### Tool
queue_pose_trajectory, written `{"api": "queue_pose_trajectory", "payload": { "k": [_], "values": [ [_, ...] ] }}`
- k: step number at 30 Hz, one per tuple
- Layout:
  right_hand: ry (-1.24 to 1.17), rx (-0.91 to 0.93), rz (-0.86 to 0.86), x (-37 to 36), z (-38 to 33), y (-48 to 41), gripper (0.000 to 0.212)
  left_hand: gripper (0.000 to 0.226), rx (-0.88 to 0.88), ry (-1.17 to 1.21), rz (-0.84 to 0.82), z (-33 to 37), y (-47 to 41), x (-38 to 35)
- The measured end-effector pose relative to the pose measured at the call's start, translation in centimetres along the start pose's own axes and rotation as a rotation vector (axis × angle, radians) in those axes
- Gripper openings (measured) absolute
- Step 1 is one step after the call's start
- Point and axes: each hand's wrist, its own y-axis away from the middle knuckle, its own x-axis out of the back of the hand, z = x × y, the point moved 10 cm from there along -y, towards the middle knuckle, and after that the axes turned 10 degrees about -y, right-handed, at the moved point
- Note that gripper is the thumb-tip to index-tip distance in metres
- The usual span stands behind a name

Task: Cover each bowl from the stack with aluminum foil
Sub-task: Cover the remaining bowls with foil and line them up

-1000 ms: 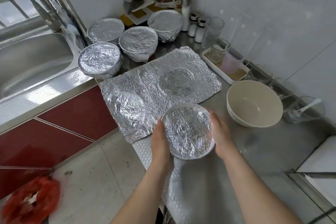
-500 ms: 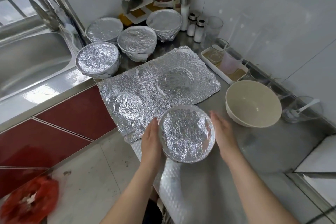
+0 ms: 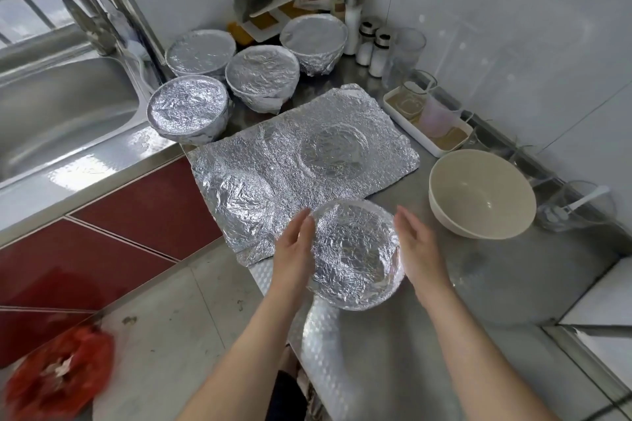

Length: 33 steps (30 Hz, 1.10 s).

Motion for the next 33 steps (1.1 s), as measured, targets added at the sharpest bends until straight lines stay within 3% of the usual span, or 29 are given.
{"api": "queue_pose_trajectory", "payload": {
  "k": [3,7,11,16,18,20,26,29,33],
  "values": [
    [0.092,0.006,-0.032,-0.9,0.3,-1.0,0.03,0.05,0.037,0.031,0.021,-0.6,0.5,-0.5],
    [0.116,0.046,0.054,-0.3,0.6,-0.4,0.035,0.062,0.03,-0.046,0.028,0.1,0.5,-1.0],
    [0.105,0.039,0.084,0.1,0.3,0.3,0.037,0.055,-0.01,-0.084,-0.003,0.5,0.4,-1.0],
    [0.024,0.047,-0.022,0.4,-0.4,0.5,0.026,0.043,-0.094,-0.199,-0.019,1.6,-0.7,0.2],
    [0.076,0.064,-0.047,0.4,-0.8,0.3,0.02,0.039,-0.171,-0.293,0.075,2.4,-1.7,1.9],
    [0.181,0.063,-0.081,0.3,-0.7,0.0,0.027,0.04,-0.22,-0.433,0.123,2.8,-2.6,3.1],
    [0.393,0.06,-0.039,1.2,-0.3,-0.3,0.039,0.042,-0.228,-0.872,-0.018,-0.3,-4.1,2.4],
    [0.362,0.033,0.032,2.7,-0.3,-0.2,0.039,0.046,-0.262,-1.059,-0.068,-1.3,-3.4,1.1],
    [0.144,-0.017,0.158,5.0,-1.3,0.1,0.035,0.044,-0.356,-1.243,-0.122,-1.2,-0.6,-0.9]
  ]
}}
